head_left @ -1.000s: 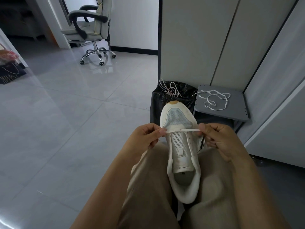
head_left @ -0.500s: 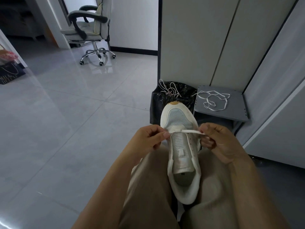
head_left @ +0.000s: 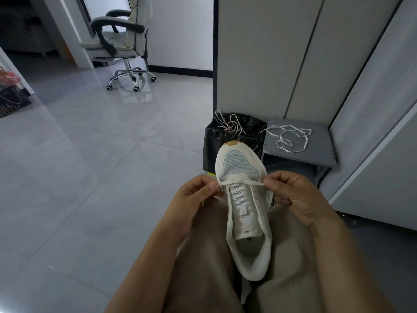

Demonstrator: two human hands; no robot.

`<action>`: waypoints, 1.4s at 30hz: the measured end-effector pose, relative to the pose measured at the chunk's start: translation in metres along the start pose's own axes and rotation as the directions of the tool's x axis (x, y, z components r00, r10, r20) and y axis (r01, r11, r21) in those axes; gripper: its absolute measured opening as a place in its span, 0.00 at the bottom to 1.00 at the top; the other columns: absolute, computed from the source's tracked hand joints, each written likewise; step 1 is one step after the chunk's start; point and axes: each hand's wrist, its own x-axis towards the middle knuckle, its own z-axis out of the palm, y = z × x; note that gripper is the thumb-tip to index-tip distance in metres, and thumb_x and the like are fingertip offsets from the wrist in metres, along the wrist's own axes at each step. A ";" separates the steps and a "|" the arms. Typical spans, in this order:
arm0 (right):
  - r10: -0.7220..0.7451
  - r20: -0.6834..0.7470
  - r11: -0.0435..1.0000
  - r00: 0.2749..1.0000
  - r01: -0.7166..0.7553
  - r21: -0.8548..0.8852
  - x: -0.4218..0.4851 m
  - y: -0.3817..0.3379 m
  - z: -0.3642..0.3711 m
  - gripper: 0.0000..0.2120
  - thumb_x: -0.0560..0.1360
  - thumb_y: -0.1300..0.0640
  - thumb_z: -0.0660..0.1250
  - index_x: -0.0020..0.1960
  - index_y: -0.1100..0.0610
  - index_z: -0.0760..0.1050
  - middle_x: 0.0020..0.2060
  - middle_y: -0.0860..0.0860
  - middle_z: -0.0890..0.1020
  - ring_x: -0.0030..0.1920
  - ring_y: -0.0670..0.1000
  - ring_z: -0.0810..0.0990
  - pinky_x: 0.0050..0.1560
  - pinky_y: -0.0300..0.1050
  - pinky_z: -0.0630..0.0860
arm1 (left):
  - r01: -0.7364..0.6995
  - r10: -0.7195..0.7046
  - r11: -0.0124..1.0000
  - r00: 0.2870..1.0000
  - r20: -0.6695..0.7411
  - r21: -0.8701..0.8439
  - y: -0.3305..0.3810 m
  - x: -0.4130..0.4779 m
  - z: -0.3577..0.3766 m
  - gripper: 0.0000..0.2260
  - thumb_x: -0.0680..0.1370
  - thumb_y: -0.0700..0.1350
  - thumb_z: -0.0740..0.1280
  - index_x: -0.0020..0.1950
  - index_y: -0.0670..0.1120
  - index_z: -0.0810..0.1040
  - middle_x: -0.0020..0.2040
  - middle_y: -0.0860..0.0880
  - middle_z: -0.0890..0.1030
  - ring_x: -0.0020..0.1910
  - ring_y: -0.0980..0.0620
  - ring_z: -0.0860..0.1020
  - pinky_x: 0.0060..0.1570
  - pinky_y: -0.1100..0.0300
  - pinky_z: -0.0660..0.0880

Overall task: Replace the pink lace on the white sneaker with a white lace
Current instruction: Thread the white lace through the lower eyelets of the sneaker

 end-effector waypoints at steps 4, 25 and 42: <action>-0.021 -0.051 1.000 0.998 0.021 0.009 0.001 0.000 0.004 0.28 0.47 0.35 0.79 0.34 0.55 0.82 0.24 0.51 0.65 0.22 0.43 0.59 0.23 0.33 0.60 | -0.056 0.053 0.993 0.998 -0.033 -0.100 -0.009 -0.001 0.001 0.09 0.73 0.41 0.68 0.33 0.48 0.79 0.39 0.46 0.80 0.41 0.53 0.78 0.46 0.63 0.75; 0.033 -0.090 0.995 0.995 -0.041 -0.088 -0.010 -0.013 0.022 0.08 0.60 0.54 0.72 0.37 0.57 0.81 0.25 0.48 0.73 0.22 0.42 0.62 0.23 0.30 0.61 | -0.138 0.098 0.941 0.985 -0.142 -0.310 -0.014 -0.006 0.000 0.11 0.73 0.37 0.66 0.31 0.47 0.78 0.37 0.48 0.80 0.35 0.53 0.78 0.39 0.63 0.76; -0.196 -0.192 0.924 0.962 0.116 -0.364 -0.005 -0.011 0.045 0.06 0.70 0.56 0.71 0.41 0.60 0.80 0.33 0.48 0.81 0.32 0.37 0.76 0.34 0.27 0.71 | -0.182 0.062 0.826 0.970 -0.236 -0.533 -0.020 -0.002 -0.004 0.10 0.71 0.39 0.63 0.30 0.45 0.77 0.38 0.46 0.79 0.33 0.55 0.75 0.37 0.65 0.76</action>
